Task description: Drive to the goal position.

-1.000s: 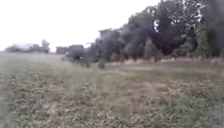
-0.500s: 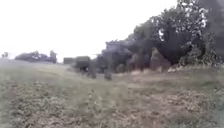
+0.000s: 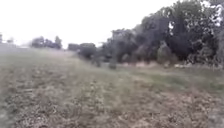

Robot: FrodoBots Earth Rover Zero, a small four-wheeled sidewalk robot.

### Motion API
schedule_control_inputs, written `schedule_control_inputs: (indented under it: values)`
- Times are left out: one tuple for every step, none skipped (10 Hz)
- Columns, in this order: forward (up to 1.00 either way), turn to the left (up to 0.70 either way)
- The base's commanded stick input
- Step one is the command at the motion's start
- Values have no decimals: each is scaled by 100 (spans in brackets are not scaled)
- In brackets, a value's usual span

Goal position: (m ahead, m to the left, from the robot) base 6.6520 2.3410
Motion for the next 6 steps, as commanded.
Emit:
schedule_control_inputs:
  values:
    - [70, 0]
    - [70, 0]
    - [70, 0]
    - [70, 0]
    - [70, 0]
    - [70, 0]
